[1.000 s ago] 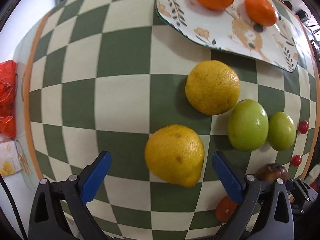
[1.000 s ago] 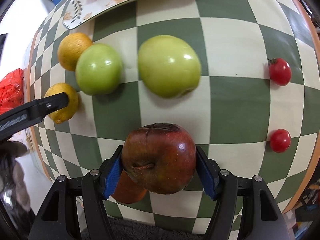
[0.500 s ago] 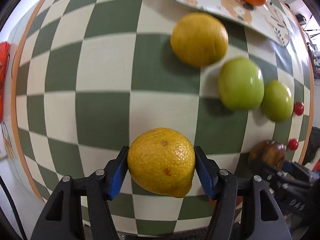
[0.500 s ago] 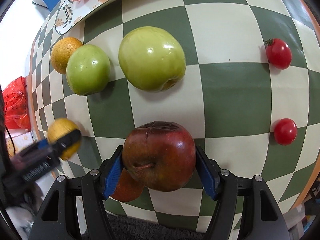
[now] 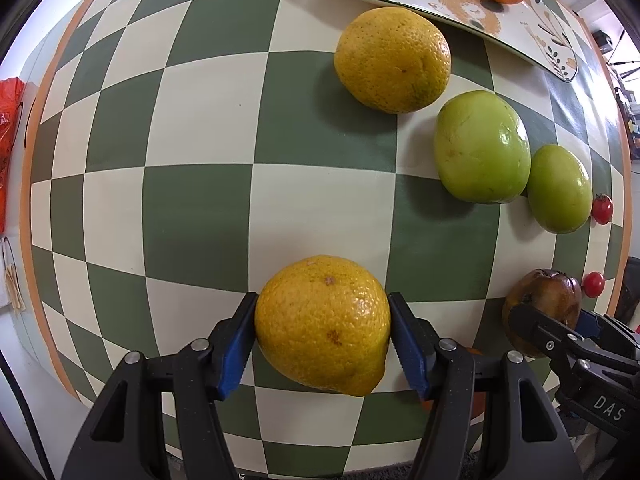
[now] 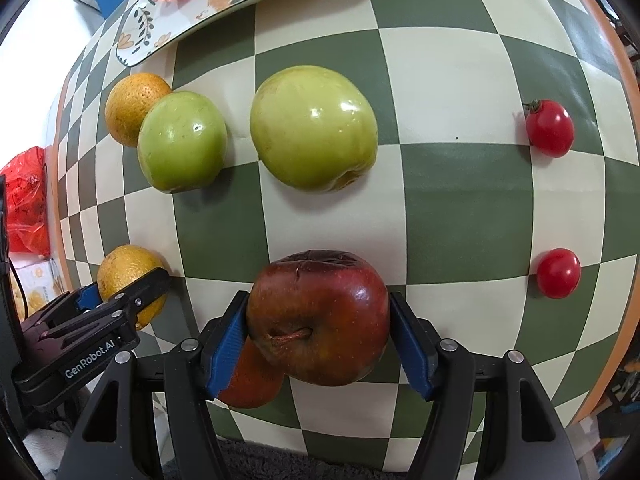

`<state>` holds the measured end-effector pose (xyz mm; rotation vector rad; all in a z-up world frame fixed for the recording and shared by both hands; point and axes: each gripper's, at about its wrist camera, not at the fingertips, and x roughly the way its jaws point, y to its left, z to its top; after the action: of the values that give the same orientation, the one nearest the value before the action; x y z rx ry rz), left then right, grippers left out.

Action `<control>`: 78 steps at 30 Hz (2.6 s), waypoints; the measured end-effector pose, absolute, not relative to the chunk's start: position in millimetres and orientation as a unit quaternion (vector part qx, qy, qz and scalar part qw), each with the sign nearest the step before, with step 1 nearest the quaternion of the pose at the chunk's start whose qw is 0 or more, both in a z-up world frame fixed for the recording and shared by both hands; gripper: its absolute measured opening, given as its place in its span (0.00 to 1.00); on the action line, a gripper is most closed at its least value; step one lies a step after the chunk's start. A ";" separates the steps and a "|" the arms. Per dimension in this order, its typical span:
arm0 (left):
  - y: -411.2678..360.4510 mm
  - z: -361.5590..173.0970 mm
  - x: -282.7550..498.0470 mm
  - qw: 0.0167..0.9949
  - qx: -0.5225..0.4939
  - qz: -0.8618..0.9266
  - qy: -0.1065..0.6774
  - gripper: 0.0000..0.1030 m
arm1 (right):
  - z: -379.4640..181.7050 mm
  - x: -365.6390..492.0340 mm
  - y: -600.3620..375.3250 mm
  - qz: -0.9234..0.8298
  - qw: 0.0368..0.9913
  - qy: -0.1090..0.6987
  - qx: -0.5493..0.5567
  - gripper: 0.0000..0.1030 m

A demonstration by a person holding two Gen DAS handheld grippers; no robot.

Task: Organize fruits
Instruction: 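Place the red apple and lemon on the plate beside the oranges, then lift both tools back toward the remaining fruits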

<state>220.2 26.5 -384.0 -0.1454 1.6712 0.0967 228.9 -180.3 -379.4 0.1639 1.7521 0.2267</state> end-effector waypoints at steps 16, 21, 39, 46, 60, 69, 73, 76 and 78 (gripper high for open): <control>51.8 -265.1 343.1 0.737 -0.141 -0.010 0.661 0.59 | -288.8 338.9 -167.0 0.147 0.700 0.686 0.133 0.68; 57.2 -302.4 407.2 0.712 -0.146 -0.001 0.686 0.59 | -309.3 405.0 -143.3 0.137 0.713 0.680 0.103 0.68; 57.9 -367.9 465.8 0.638 -0.184 -0.009 0.747 0.76 | -363.6 446.5 -119.5 0.161 0.685 0.710 0.035 0.79; 59.4 -344.9 458.9 0.675 -0.144 0.004 0.723 0.86 | -344.4 432.1 -133.3 0.134 0.695 0.706 0.032 0.91; 54.4 -275.2 399.9 0.767 -0.051 0.058 0.637 0.86 | -290.5 382.8 -164.1 0.070 0.749 0.659 0.006 0.92; 53.8 -227.4 357.4 0.801 -0.051 0.062 0.593 0.86 | -235.5 348.7 -161.1 0.073 0.786 0.614 -0.008 0.92; 52.6 -209.8 337.0 0.812 -0.052 0.060 0.578 0.86 | -210.5 330.3 -162.0 0.078 0.799 0.596 -0.014 0.92; 50.9 -197.5 324.1 0.818 -0.052 0.057 0.570 0.86 | -195.6 317.0 -163.4 0.081 0.806 0.587 -0.014 0.92; 48.7 -188.1 315.0 0.823 -0.050 0.056 0.563 0.86 | -185.1 307.6 -164.7 0.083 0.810 0.580 -0.012 0.92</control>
<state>315.0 48.7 -188.1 -0.1054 1.1980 0.1197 307.6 -164.7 -185.1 -0.0250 1.2406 0.1775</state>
